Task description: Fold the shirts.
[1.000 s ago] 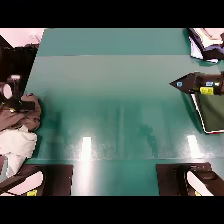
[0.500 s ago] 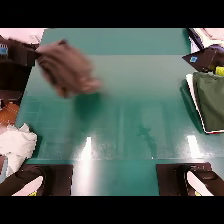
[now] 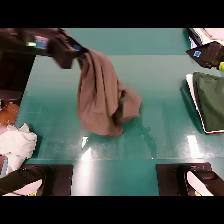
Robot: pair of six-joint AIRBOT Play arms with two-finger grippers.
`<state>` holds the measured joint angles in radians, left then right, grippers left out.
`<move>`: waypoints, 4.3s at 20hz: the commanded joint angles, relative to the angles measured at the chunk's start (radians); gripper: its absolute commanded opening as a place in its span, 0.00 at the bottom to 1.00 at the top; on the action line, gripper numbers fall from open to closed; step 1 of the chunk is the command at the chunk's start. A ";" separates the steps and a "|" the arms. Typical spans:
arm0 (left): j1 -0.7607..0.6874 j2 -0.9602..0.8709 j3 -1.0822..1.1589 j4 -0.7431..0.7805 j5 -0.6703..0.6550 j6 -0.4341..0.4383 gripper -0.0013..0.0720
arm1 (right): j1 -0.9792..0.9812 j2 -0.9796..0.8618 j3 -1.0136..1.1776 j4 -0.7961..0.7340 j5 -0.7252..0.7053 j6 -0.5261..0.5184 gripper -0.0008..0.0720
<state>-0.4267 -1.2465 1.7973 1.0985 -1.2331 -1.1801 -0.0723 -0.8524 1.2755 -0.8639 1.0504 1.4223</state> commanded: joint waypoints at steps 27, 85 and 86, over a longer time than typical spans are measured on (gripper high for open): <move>0.090 0.022 -1.077 -0.272 0.309 -0.050 0.09 | 0.000 0.000 -0.014 0.006 0.022 0.001 0.03; 0.174 0.390 -0.392 0.148 -0.327 -0.117 0.06 | -0.056 -0.080 0.104 -0.245 0.471 0.166 0.03; 0.174 0.388 -0.492 0.166 -0.255 -0.117 0.06 | -0.034 -0.127 0.064 -0.246 0.436 0.160 0.03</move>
<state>-0.2535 -0.8570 1.5291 1.2491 -1.6020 -1.3190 -0.1406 -0.8795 1.4284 -1.1385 1.5051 1.5887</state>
